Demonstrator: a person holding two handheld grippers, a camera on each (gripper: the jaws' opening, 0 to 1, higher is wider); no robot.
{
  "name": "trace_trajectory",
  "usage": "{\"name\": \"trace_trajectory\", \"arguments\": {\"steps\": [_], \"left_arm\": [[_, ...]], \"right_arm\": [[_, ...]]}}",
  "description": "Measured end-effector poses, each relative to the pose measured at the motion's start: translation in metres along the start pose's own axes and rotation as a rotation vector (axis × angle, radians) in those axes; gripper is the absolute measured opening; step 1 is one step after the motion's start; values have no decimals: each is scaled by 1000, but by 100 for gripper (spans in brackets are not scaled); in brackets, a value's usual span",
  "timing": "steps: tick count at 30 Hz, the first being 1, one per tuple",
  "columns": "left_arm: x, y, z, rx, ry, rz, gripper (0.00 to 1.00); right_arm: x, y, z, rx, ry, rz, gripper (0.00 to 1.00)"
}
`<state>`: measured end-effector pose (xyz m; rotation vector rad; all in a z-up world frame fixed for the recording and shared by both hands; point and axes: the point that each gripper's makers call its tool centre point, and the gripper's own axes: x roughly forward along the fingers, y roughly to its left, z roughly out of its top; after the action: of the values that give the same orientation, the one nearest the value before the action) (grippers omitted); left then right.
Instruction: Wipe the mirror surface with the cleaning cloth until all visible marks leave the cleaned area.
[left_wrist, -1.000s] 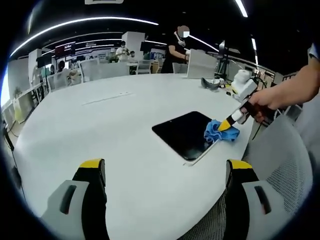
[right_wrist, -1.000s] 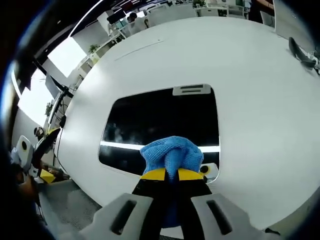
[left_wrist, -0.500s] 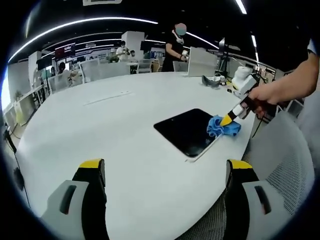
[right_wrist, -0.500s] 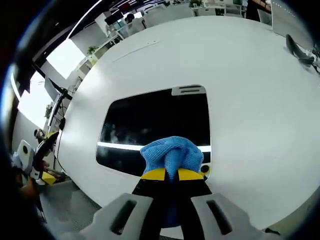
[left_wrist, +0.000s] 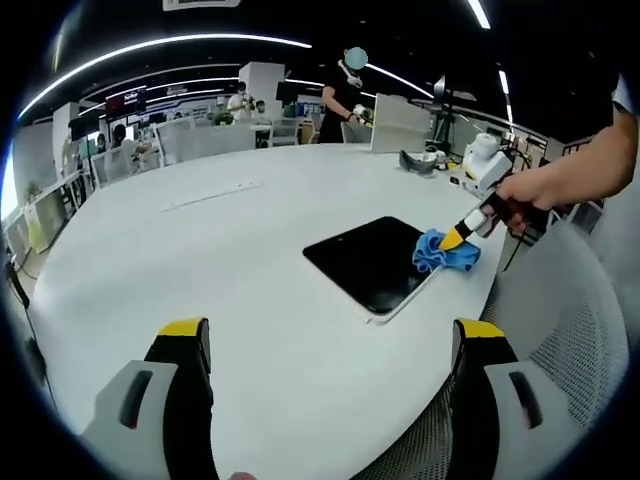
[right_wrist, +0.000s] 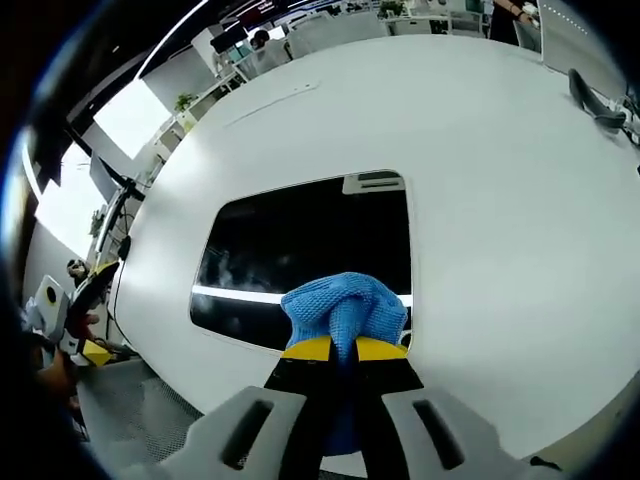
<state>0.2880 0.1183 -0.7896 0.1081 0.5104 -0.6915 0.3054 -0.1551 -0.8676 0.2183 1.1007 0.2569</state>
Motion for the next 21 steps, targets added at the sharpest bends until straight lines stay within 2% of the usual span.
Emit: {"name": "trace_trajectory", "arguments": {"steps": [3, 7, 9, 13, 21], "left_arm": [[0, -1, 0, 9, -1, -3, 99], [0, 2, -2, -9, 4, 2, 99], [1, 1, -4, 12, 17, 1, 99], [-1, 3, -3, -7, 7, 11, 99], [-1, 4, -2, -10, 3, 12, 99]], "right_arm": [[-1, -4, 0, -20, 0, -15, 1], [-3, -10, 0, 17, -3, -15, 1], [-2, -9, 0, -15, -2, -22, 1], [-2, -8, 0, -53, -4, -35, 1], [-3, -8, 1, -11, -7, -22, 1]]}}
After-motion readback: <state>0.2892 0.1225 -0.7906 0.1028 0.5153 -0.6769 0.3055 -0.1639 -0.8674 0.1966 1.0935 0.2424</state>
